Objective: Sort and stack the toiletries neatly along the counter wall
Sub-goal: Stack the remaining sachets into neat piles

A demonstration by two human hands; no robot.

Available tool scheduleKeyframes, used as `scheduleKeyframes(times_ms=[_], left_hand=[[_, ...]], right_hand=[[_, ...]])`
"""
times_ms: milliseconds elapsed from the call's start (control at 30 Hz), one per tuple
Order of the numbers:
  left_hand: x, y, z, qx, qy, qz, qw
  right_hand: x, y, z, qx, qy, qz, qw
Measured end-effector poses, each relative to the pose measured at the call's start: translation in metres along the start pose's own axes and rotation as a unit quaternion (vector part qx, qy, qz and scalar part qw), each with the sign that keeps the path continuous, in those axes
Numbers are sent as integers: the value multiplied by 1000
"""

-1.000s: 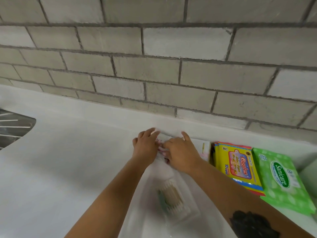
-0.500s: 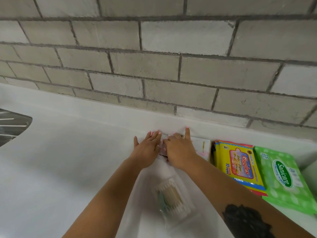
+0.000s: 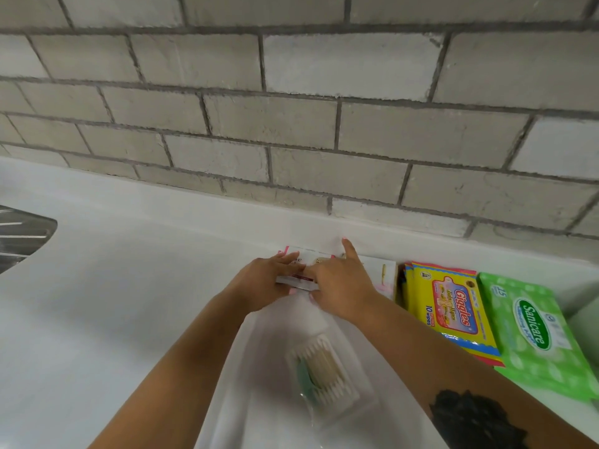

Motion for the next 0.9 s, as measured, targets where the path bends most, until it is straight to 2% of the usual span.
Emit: scheduleKeyframes(times_ms=[233,433,900], left_hand=[[0,2,1,-5,-7,-34,999],[-9,6,-5,-66,-46,-120,990],[-3,0,-2,-84,-2,-52,995]], right_hand=[[8,-1,2,15,0,-3,1000],[-1,-11,-1,44,-15,33,998],[10,-9,-4,39,0,12,999]])
Point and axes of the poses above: each hand's wrist, its own z-axis towards the middle knuckle, its own x-axis out of the palm, y = z × x, the point moved 10 cm from there along z, towards the middle knuckle, and after that the axes turned 3 degrees about -z, right-handed, at the moved point
